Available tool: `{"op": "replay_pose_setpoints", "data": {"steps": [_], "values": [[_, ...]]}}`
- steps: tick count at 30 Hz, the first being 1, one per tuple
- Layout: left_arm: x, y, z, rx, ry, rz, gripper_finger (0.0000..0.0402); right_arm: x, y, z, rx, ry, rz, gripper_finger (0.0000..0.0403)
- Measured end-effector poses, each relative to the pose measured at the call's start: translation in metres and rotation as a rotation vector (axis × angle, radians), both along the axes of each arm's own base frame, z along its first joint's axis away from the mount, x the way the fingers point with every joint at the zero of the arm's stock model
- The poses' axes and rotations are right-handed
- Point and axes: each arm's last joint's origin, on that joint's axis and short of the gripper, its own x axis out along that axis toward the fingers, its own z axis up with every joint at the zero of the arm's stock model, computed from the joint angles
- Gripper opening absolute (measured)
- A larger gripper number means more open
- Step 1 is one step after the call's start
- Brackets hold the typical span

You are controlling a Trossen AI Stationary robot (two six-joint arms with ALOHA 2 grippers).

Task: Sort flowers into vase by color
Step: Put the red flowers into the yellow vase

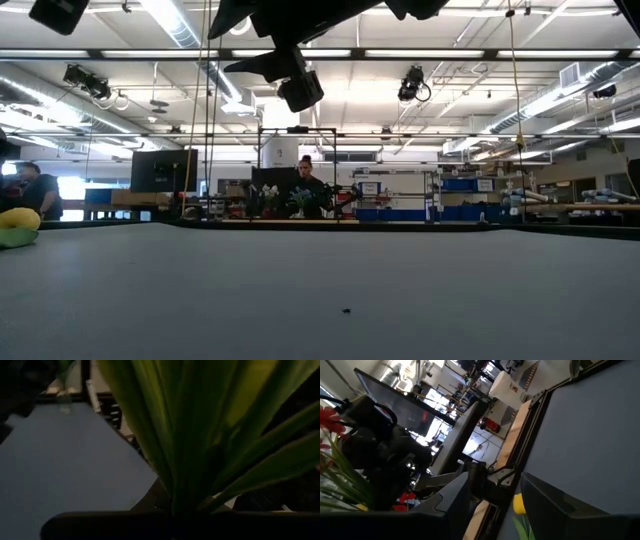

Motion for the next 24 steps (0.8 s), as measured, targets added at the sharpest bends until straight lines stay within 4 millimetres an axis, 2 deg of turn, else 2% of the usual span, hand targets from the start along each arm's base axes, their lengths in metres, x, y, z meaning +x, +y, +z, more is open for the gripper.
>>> {"op": "replay_pose_setpoints", "data": {"steps": [4, 13, 18, 21, 24], "values": [[-0.005, -0.001, 0.000, -0.016, 0.013, 0.022, 0.0006, 0.000, 0.000, -0.001, -0.008, 0.014, 0.001, 0.0182], [-0.033, -0.010, -0.005, 0.011, -0.060, 0.069, 0.0006, 0.000, 0.000, -0.001, -0.019, 0.025, 0.003, 0.0182], [-0.031, -0.010, 0.004, -0.009, -0.122, 0.097, 0.0006, 0.001, -0.002, -0.001, -0.015, 0.026, 0.028, 0.0182], [-0.030, -0.010, 0.011, -0.034, -0.173, 0.063, 0.0006, 0.001, -0.004, -0.001, -0.009, 0.025, 0.040, 0.0182], [-0.030, -0.011, 0.011, -0.062, -0.157, 0.024, 0.0006, 0.001, -0.004, -0.001, -0.008, 0.024, 0.046, 0.0182]]}}
